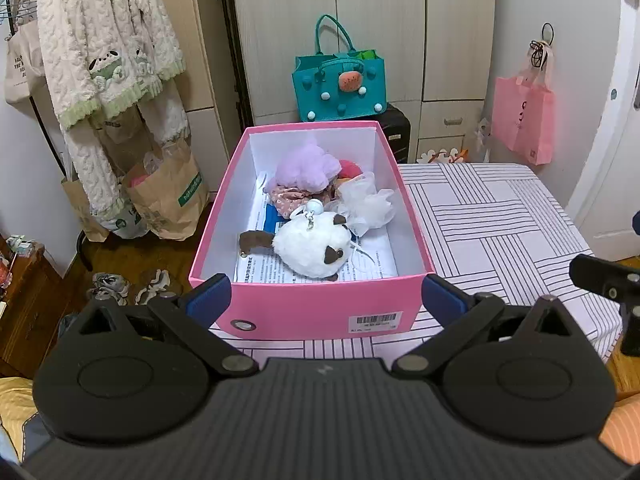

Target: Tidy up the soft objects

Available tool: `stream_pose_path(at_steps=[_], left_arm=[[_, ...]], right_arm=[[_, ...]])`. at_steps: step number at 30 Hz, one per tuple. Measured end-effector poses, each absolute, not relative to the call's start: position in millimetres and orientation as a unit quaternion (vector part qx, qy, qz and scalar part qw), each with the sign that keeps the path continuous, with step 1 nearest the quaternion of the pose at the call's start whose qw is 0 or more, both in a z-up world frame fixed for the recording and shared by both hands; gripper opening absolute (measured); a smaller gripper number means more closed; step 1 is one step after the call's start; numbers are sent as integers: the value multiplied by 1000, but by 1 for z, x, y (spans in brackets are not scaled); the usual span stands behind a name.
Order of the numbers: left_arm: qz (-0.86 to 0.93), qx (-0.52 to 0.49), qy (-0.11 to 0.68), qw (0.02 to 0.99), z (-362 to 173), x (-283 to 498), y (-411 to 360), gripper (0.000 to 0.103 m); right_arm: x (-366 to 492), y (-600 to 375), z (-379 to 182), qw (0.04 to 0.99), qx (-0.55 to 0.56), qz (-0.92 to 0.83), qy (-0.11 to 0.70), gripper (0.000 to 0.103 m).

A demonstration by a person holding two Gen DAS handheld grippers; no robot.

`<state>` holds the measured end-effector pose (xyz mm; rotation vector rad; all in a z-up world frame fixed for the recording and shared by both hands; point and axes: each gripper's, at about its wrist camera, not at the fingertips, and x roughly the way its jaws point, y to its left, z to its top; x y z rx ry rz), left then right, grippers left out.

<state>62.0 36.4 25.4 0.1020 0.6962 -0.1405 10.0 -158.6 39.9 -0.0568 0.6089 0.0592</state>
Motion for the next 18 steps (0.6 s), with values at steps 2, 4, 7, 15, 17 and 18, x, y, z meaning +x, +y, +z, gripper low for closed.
stream_pose_path(at_steps=[2,4,7,15,17,18], left_arm=[[-69,46,333,939,25,59,37,103],[-71,46,324,942,25,56,37,103],[-75,43,311,946,23,52,37,103],[-79,34,296,951,17,46,37,103],[-76,32,283,955,15,42,37,103],[-75,34,275,958,14,40,37,103]], right_arm=[[8,-161,40,954,-20,18,298,98],[7,-164,40,956,-16,10,294,98],[3,-166,39,958,-14,-2,286,98],[-5,-164,30,959,-15,0,283,98],[-6,-163,27,961,-14,-6,277,98],[-6,-164,26,961,-11,-9,275,98]])
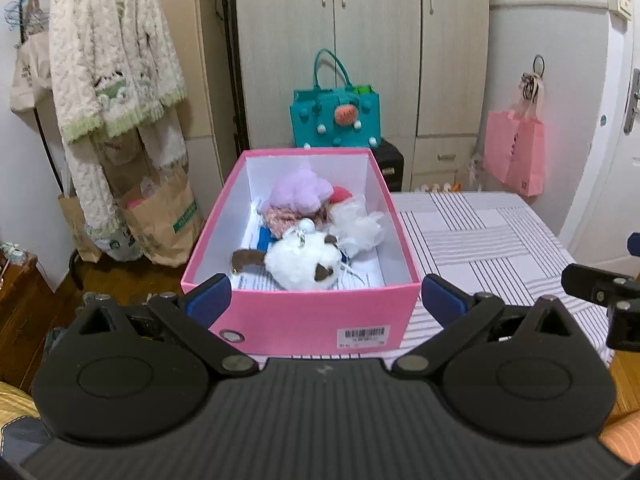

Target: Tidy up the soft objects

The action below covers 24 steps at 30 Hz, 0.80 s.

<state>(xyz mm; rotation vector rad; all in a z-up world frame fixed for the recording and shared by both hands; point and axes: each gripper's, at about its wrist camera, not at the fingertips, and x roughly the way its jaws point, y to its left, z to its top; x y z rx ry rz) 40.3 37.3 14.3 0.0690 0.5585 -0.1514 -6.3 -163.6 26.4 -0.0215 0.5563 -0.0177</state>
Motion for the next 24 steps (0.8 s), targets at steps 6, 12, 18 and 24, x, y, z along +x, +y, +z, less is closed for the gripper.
stream_pose_path(at_steps=[6,12,18,24], left_arm=[[-64,39,245,967,10,32,38,103],[-66,34,243,967,9,29,39,103],[-58,33,243,968,5,26,37,103],[-55,34,245,967,2,24,36,103]], right_arm=[[-9,-164,20,966,-2,-12,258,98],[-17,-166,18,973,2,-20,230,98],[-18,-172,15,975,10,-25,221,98],[-20,-174,11,975,-1,-40,219,98]])
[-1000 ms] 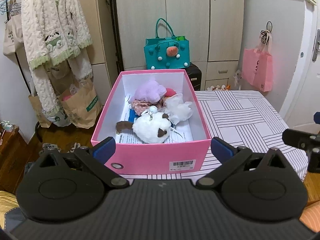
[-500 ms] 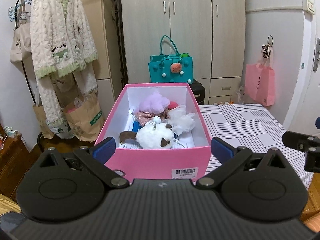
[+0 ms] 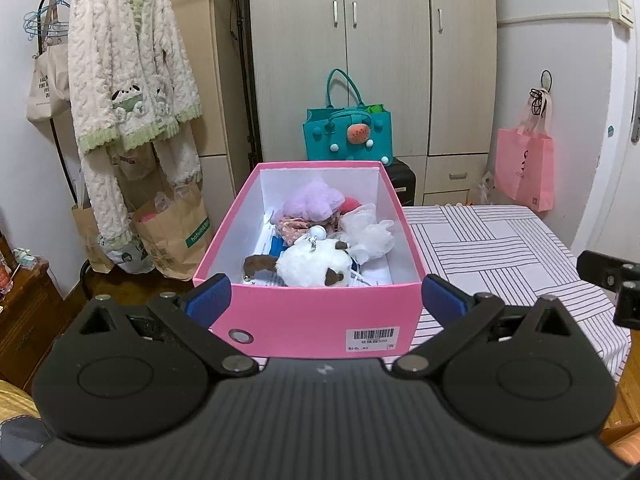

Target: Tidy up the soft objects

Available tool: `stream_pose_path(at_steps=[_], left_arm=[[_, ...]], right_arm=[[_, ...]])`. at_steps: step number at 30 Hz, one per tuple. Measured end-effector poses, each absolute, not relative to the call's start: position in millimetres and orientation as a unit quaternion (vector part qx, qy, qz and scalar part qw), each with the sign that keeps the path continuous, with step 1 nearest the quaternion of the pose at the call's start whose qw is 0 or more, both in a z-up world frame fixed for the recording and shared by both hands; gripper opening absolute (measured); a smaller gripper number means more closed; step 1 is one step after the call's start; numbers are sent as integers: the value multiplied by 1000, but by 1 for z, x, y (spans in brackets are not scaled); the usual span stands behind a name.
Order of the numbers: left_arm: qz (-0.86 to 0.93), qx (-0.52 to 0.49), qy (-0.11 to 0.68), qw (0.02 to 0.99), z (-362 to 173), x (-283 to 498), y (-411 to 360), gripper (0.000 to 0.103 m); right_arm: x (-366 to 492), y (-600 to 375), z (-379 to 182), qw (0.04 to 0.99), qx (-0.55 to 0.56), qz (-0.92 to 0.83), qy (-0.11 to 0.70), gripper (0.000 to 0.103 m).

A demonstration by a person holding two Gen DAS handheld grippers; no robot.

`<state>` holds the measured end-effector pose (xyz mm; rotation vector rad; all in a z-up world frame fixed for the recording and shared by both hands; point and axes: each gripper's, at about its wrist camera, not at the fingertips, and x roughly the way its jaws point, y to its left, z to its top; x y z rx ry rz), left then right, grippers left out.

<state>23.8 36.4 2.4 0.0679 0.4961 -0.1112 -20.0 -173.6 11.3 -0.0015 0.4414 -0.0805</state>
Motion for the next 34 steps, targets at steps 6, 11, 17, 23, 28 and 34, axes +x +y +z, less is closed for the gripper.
stream_pose_path(at_steps=[6,11,17,23,28,34], left_arm=[[-56,40,244,967,2,24,35,103],[-54,45,245,967,4,24,35,103],[-65,44,256,964,5,25,33,103],[-57,36,254,965,4,23,35,103],[-53,36,250,966,5,22,37,103],[-55,38,247,967,6,20,36,103]], right_arm=[[-21,-176,9,973,-5,-54,223,98],[-20,-176,7,971,-9,-53,234,98],[-21,-176,8,971,-7,-47,235,98],[-20,-178,7,970,-9,-50,238,98],[-19,-180,5,968,-8,-53,244,98],[-19,-180,4,968,-9,-53,245,98]])
